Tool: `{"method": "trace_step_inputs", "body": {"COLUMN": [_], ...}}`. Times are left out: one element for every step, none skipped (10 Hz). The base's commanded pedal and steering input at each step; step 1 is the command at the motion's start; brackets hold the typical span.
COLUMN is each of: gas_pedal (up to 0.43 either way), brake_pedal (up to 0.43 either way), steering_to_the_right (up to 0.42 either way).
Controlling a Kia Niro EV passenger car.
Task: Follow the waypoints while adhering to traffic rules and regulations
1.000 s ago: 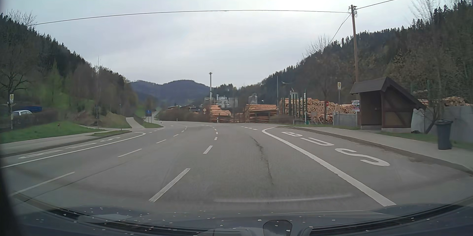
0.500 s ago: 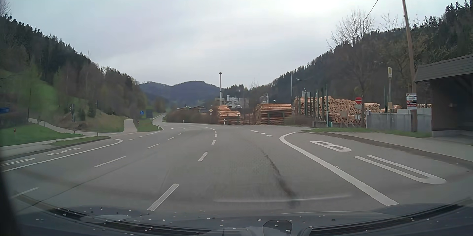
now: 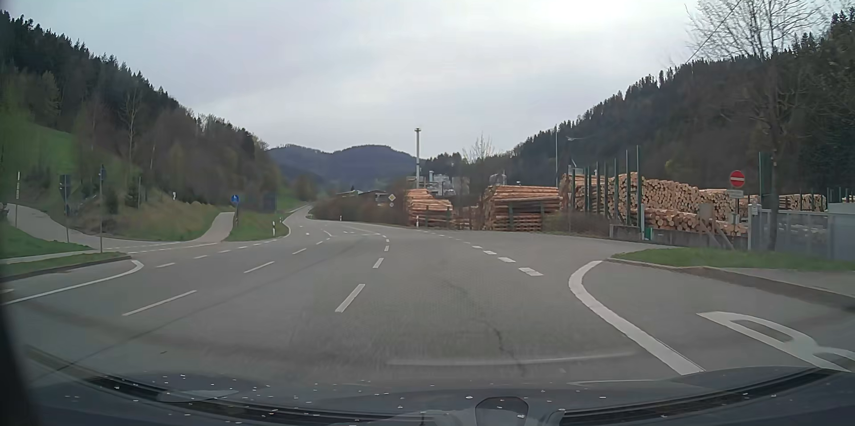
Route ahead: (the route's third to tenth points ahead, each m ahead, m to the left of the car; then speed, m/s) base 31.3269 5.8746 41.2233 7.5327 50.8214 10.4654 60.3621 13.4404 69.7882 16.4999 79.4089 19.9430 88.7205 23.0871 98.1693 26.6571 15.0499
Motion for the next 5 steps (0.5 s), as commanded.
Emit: {"method": "trace_step_inputs", "body": {"gas_pedal": [0.067, 0.067, 0.067, 0.067, 0.067], "brake_pedal": [0.000, 0.000, 0.000, 0.000, 0.000], "steering_to_the_right": [-0.029, -0.030, -0.030, -0.030, -0.030]}}
